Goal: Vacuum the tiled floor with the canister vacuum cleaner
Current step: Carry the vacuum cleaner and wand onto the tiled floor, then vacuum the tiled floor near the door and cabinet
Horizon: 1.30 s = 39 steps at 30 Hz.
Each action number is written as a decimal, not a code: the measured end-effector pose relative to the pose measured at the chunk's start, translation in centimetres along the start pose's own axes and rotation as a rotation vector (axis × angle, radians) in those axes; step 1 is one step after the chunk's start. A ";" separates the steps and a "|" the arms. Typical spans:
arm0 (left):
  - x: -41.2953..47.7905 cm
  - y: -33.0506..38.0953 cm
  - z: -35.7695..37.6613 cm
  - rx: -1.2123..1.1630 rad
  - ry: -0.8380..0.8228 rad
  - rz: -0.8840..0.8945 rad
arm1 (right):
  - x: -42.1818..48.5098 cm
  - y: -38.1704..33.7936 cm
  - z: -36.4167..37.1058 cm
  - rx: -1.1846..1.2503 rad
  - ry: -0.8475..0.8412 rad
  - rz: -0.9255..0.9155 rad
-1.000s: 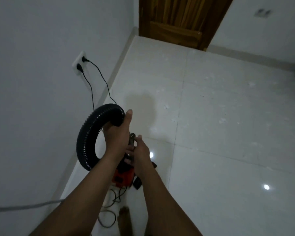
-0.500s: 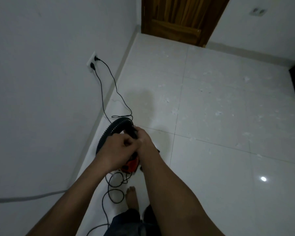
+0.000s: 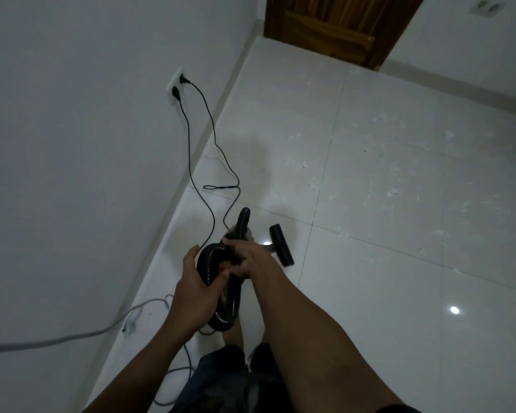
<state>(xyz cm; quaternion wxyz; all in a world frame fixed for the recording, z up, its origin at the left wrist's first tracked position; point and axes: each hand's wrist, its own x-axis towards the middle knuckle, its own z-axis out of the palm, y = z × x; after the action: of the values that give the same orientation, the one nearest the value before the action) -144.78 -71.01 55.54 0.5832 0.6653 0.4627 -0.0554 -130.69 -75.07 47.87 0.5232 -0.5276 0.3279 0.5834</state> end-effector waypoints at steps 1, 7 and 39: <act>-0.3 -0.4 0.3 -0.025 0.011 -0.013 | 0.2 0.2 -0.2 -0.060 0.009 0.006; -0.3 -3.2 0.3 -0.237 -0.077 -0.200 | 2.3 0.9 -1.5 -0.393 0.043 0.084; 6.4 -3.9 6.0 0.047 -0.264 -0.059 | 10.0 -5.3 -3.4 -0.524 0.241 -0.234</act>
<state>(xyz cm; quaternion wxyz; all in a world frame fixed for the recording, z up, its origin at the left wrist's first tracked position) -140.98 -72.84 46.93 0.6216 0.6518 0.3998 -0.1702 -123.67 -74.32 38.46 0.3904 -0.7440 0.1628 0.5171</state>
